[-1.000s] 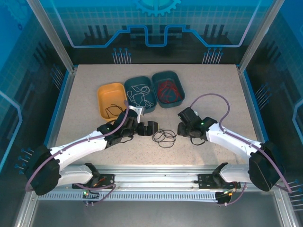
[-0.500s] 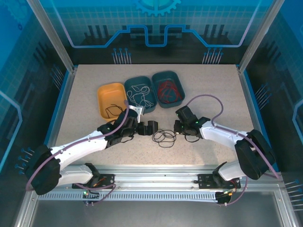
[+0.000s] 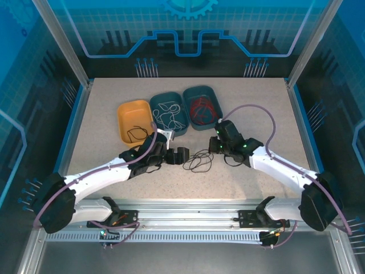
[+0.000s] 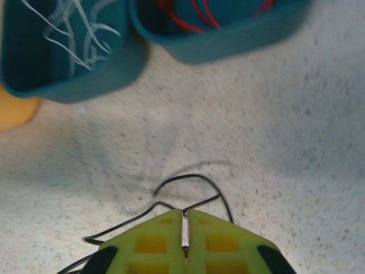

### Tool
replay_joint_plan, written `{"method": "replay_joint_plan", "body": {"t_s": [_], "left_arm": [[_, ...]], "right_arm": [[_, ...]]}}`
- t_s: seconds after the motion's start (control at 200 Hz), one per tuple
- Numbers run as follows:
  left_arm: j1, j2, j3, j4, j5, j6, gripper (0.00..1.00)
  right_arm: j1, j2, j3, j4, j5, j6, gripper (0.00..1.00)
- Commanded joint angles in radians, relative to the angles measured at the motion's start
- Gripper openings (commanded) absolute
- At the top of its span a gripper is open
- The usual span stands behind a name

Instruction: Untangle the cables

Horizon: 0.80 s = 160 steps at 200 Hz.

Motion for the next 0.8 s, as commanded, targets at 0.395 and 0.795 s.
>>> {"method": "replay_joint_plan", "body": {"t_s": [0.395, 0.795], "left_arm": [[-0.017, 0.102, 0.000, 0.072, 0.088, 0.051, 0.69], [-0.018, 0.128, -0.032, 0.163, 0.024, 0.020, 0.59]], "right_arm": [[0.121, -0.018, 0.277, -0.173, 0.161, -0.168, 0.00], [0.142, -0.043, 0.355, -0.241, 0.158, -0.154, 0.00]]}}
